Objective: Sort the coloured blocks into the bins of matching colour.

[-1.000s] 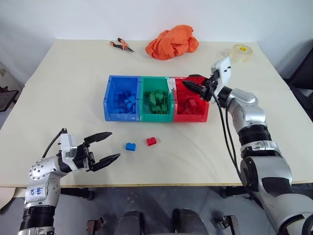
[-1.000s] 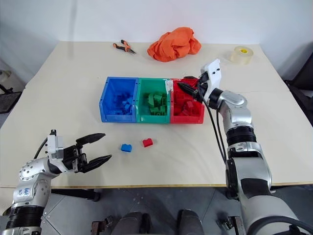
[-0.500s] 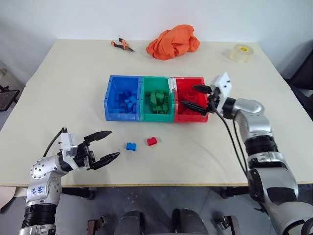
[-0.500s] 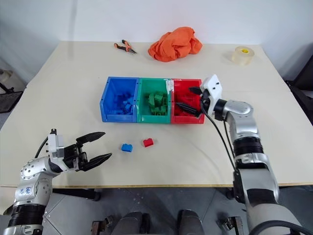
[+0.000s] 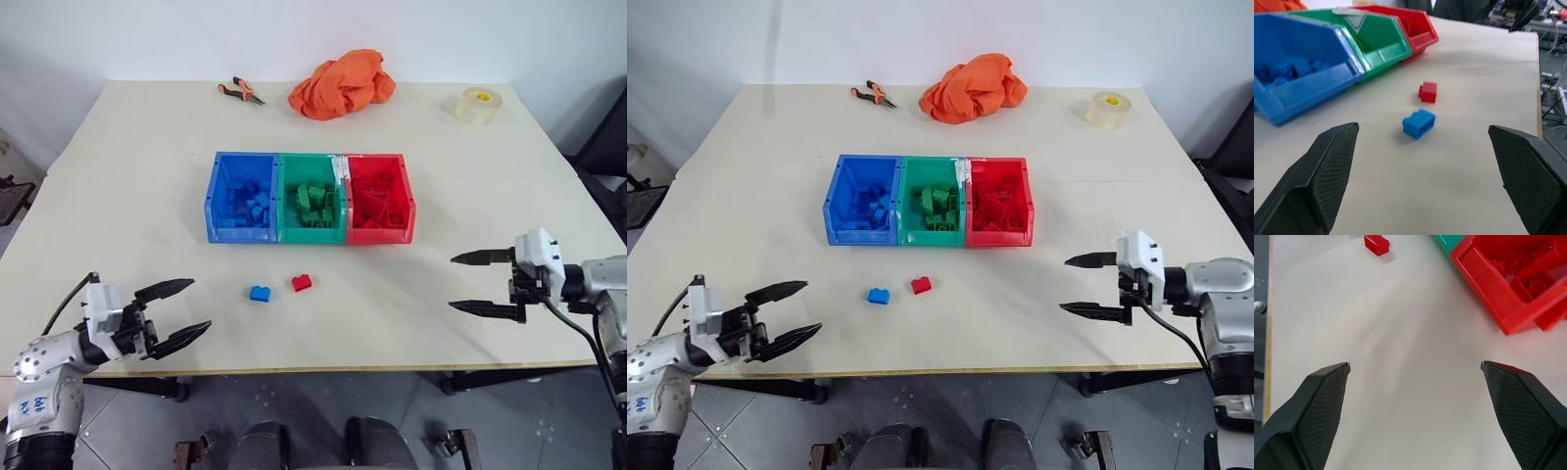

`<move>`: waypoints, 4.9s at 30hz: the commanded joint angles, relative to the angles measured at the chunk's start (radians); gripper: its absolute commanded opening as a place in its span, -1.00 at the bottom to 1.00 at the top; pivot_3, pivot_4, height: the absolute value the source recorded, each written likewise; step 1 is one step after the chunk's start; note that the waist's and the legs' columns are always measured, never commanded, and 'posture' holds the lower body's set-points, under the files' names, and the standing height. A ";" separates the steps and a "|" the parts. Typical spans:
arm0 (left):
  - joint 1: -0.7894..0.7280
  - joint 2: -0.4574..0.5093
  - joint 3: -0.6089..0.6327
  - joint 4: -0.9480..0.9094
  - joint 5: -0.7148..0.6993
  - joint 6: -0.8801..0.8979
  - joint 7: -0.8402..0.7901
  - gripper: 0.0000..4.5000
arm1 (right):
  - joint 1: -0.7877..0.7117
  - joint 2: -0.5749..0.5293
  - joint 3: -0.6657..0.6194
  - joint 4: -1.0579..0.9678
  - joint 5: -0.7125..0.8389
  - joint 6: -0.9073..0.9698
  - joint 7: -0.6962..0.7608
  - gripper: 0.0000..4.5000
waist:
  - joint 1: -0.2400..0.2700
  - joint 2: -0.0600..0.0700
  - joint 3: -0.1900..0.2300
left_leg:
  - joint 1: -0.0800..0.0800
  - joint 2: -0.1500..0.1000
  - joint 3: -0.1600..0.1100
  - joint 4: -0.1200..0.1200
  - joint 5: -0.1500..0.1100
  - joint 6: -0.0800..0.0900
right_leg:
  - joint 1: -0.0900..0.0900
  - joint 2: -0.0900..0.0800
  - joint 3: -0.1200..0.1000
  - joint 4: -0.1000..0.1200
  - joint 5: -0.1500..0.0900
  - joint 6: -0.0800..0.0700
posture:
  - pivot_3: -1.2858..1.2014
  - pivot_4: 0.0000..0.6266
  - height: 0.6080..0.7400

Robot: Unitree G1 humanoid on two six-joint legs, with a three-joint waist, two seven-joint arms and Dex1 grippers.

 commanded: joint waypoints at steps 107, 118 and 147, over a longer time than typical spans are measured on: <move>-0.300 -0.002 -0.291 -0.353 0.255 0.476 0.339 1.00 | 0.083 0.015 -0.101 -0.270 0.217 0.134 -0.022 1.00 | 0.051 0.000 0.000 | -0.001 -0.004 0.000 0.006 0.002 0.005 | 0.003 0.001 0.003 -0.001 0.002 0.003 | 0.03 -0.52 1.00; 0.033 0.229 -0.018 -0.343 0.150 0.476 0.170 1.00 | -0.021 0.018 -0.003 -0.160 0.173 0.081 0.085 1.00 | 0.044 0.000 0.001 | -0.001 -0.002 0.000 0.004 0.000 0.003 | 0.002 0.001 0.002 -0.001 0.001 0.003 | 0.03 -0.52 1.00; -0.449 -0.076 -0.479 0.122 0.433 0.111 0.243 0.91 | 0.081 0.014 -0.053 -0.271 0.182 0.104 -0.022 1.00 | 0.051 -0.001 0.000 | 0.000 -0.003 0.005 0.005 0.000 0.003 | -0.001 0.006 -0.004 0.003 0.001 0.003 | 0.03 -0.52 1.00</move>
